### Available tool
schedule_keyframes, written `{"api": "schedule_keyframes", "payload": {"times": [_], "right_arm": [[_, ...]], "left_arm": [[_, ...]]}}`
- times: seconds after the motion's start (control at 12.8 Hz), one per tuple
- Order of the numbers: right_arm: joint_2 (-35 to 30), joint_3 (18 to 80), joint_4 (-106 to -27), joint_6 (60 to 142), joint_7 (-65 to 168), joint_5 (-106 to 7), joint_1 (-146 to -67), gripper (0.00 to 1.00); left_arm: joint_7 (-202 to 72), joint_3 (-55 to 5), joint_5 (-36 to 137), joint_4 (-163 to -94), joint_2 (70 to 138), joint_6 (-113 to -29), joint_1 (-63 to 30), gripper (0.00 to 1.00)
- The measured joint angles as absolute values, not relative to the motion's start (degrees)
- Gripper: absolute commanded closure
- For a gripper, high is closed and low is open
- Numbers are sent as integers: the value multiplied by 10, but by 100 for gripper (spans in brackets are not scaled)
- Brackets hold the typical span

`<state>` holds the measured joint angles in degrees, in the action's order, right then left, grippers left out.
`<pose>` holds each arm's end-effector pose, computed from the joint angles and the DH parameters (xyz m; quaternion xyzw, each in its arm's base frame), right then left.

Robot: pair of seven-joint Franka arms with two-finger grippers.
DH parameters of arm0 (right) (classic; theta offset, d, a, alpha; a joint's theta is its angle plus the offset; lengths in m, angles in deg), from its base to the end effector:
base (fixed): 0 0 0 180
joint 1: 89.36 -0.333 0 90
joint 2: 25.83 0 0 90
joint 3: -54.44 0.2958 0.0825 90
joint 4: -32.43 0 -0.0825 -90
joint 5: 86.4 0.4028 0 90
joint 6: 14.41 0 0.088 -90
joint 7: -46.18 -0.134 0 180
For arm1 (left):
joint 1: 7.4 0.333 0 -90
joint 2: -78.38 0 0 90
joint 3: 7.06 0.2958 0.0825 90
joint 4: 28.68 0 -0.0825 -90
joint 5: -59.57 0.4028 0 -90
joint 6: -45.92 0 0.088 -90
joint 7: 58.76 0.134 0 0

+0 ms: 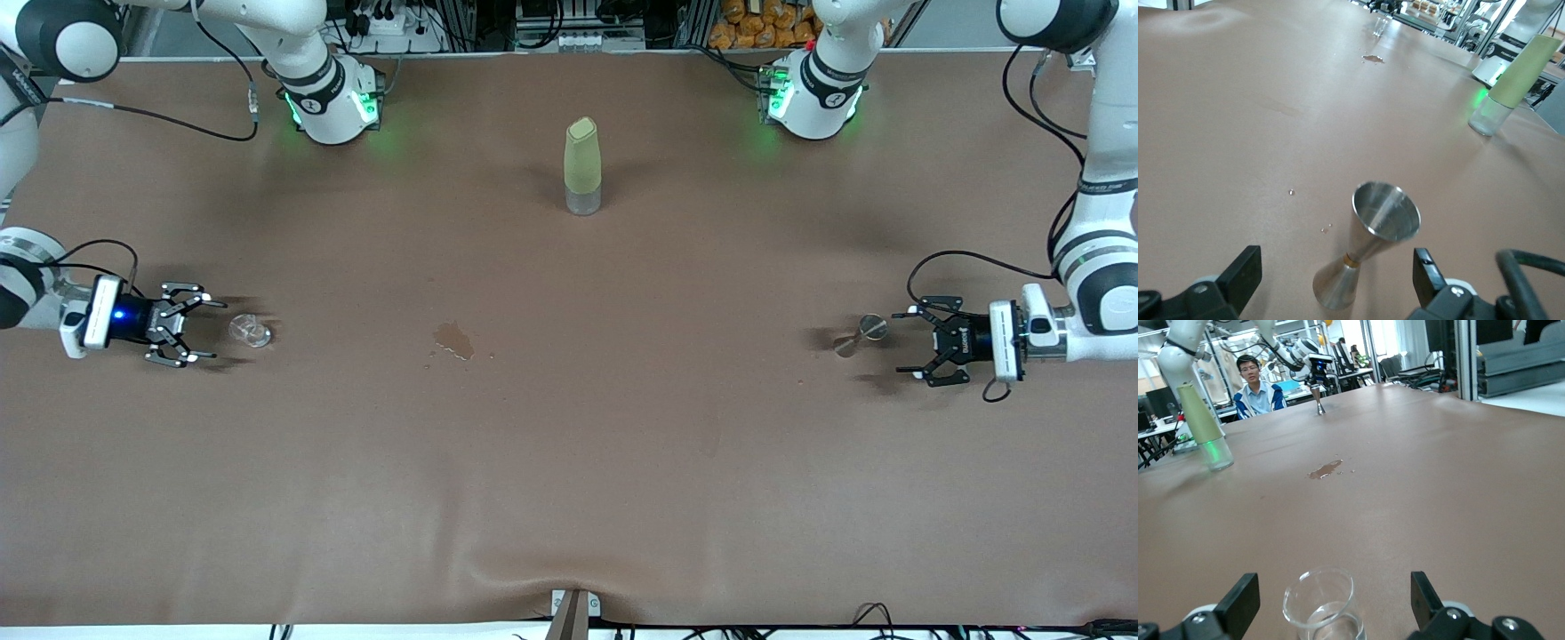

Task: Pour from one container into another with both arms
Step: 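Close the right gripper on the glass while the left gripper grips the jigger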

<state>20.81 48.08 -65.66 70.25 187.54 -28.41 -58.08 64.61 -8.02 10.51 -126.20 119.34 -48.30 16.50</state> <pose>0.5090 -0.2418 0.0830 -0.6428 -0.4853 -0.3985 0.4387 0.5786 0.1408 0.1282 0.6792 -0.5279 0.2618 0.4376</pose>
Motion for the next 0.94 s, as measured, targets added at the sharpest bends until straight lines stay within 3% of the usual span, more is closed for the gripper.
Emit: {"api": "schedule_keyframes", "payload": {"times": [0.7, 0.78, 0.86, 0.94], "right_arm": [[259, 487, -644, 700, 1896, -281, -577, 0], [262, 490, -643, 698, 1897, -281, -576, 0], [265, 494, -642, 697, 1898, -277, -576, 0], [267, 498, -641, 697, 1898, -269, -576, 0]], "left_arm": [[739, -89, 45, -1271, 1235, -469, 175, 0], [739, -92, 41, -1274, 1236, -468, 175, 9], [739, -95, 38, -1277, 1237, -468, 174, 28], [739, -97, 36, -1280, 1237, -468, 174, 32]]}}
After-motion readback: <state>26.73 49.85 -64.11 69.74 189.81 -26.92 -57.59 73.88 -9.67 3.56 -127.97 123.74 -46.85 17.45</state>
